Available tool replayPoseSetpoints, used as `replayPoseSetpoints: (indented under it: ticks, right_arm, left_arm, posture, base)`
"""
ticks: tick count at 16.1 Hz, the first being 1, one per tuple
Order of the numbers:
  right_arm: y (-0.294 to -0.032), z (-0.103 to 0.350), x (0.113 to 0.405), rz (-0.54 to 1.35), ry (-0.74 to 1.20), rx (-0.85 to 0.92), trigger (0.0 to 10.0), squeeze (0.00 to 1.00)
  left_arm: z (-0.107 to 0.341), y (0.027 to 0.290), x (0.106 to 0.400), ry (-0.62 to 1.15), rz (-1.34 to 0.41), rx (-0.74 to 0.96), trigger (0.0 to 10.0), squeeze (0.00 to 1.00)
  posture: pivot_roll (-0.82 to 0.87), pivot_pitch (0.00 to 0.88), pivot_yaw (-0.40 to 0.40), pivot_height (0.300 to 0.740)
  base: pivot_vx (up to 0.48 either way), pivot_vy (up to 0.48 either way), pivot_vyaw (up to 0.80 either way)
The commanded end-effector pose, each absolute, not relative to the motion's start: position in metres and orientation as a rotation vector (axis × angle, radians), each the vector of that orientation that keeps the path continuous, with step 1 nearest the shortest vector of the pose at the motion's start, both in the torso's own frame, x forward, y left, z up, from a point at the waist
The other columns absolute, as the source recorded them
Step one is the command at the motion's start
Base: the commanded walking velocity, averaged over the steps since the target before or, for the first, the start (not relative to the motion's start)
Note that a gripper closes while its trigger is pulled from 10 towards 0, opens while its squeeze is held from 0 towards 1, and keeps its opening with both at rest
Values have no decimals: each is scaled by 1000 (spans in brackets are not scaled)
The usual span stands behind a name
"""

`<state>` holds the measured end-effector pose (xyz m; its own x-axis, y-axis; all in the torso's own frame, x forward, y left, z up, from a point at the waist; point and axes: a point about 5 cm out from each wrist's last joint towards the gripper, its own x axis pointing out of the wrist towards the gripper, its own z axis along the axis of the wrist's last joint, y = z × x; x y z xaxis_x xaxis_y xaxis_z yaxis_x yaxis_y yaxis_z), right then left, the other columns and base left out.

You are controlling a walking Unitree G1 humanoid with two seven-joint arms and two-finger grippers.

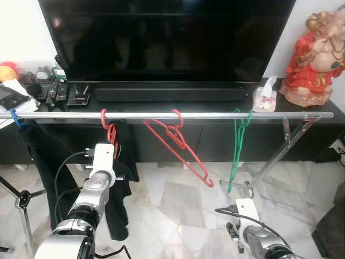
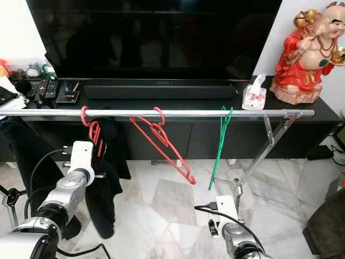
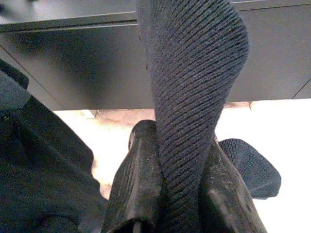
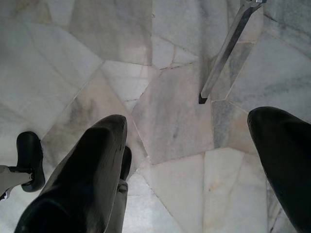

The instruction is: Hang hanger

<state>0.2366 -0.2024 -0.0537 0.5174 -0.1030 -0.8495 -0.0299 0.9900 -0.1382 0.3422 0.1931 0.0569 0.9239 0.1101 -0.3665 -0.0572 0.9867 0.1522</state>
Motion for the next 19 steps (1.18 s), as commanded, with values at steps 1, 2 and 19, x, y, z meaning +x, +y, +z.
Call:
replayPoseSetpoints:
  ticks: [1, 2, 19]
  right_arm:
    - [-206, -53, 237, -51, 1026, -148, 10000, 0]
    - [-206, -53, 237, -53, 1025, -146, 10000, 0]
    - [-209, -50, 240, -41, 1017, -166, 10000, 0]
  left_arm:
    - [50, 191, 338, 394, 74, 153, 0, 0]
    - [51, 191, 337, 359, 80, 140, 0, 0]
    - [48, 205, 281, 215, 0, 203, 1216, 0]
  posture:
    - [7, 0, -75, 740]
    - [2, 0, -69, 740]
    - [27, 0, -80, 740]
  base:
    - [0, 0, 0]
    - [0, 0, 0]
    - [0, 0, 0]
